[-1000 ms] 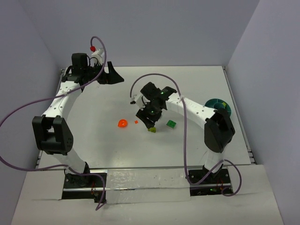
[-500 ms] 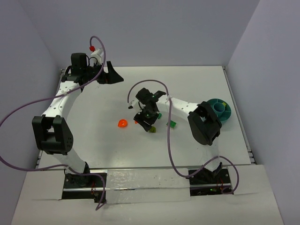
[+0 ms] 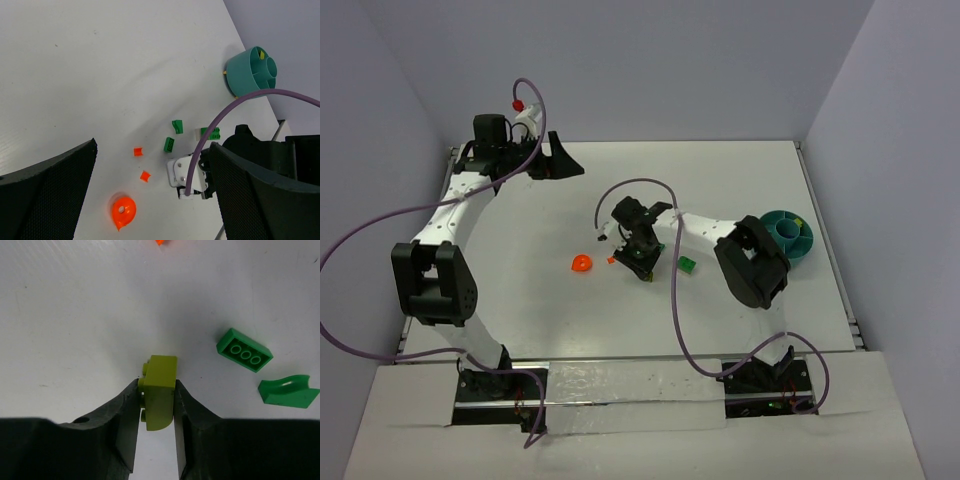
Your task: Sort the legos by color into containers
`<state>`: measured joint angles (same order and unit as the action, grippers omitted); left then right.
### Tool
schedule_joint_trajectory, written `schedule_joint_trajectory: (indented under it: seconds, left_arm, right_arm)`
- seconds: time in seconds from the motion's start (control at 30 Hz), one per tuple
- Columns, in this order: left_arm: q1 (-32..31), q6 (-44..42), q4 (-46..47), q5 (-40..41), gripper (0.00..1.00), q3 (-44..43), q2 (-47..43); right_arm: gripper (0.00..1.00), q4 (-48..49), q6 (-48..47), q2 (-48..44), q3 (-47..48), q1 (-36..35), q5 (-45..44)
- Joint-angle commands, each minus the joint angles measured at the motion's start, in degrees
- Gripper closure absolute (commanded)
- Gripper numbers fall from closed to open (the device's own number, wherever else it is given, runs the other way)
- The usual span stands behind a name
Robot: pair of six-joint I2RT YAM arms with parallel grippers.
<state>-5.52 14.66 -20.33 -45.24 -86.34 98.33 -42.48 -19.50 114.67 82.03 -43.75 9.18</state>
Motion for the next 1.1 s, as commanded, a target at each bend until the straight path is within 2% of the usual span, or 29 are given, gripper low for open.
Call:
schedule_joint_trajectory:
  seconds: [0.0, 0.1, 0.23, 0.37, 0.4, 0.43, 0.5, 0.53, 0.63, 0.73, 0.87, 1.07]
  left_arm:
    - [0.3, 0.2, 1.9, -1.2, 0.01, -3.8, 0.2]
    - [0.3, 0.3, 1.9, -1.2, 0.01, -3.8, 0.1]
    - [0.2, 0.0, 1.2, -1.4, 0.01, -5.0, 0.4]
    - [-0.7, -1.2, 0.3, -0.4, 0.01, -5.9, 0.2]
    - [-1.0, -1.6, 0.0, -0.1, 0.01, -5.9, 0.0]
    - [-1.7, -2.2, 0.0, 0.8, 0.01, -5.9, -0.2]
    - [-2.6, -2.7, -0.1, 1.2, 0.01, -5.9, -0.1]
    - [-3.2, -2.9, -0.1, 1.6, 0.01, -6.3, 0.2]
    - [-4.3, -2.8, -0.1, 1.6, 0.01, -7.0, 1.1]
    - [-5.0, -2.9, -0.6, 1.4, 0.01, -8.6, 2.2]
    - [-5.1, -2.6, -0.7, 0.9, 0.01, -9.5, 3.1]
    - [-5.2, -2.9, -0.9, 1.1, 0.01, -9.6, 3.1]
  right_arm:
    - [0.88, 1.7, -0.7, -2.7, -1.5, -0.4, -1.4]
    - [0.99, -1.1, 1.0, -7.9, -0.4, -0.1, 2.4]
    - [1.0, -5.0, 4.7, -18.0, 3.8, 5.5, 8.1]
    - [1.0, -10.3, 4.7, -23.4, 9.2, 21.7, 15.9]
    - [1.0, -11.4, 3.9, -25.0, 9.7, 25.6, 16.2]
    - [1.0, -13.0, 2.1, -25.9, 10.0, 32.4, 15.9]
    - [1.0, -14.4, -0.3, -27.3, 10.0, 39.0, 15.7]
    - [1.0, -15.1, -2.5, -28.6, 9.4, 45.5, 16.2]
    - [1.0, -16.2, -7.4, -28.9, 8.7, 58.7, 17.5]
    - [1.0, -17.7, -10.7, -26.7, 9.4, 66.6, 19.7]
    - [1.0, -18.7, -13.9, -21.5, 11.3, 73.1, 20.6]
    - [1.0, -19.4, -17.3, -14.5, 14.4, 76.4, 18.5]
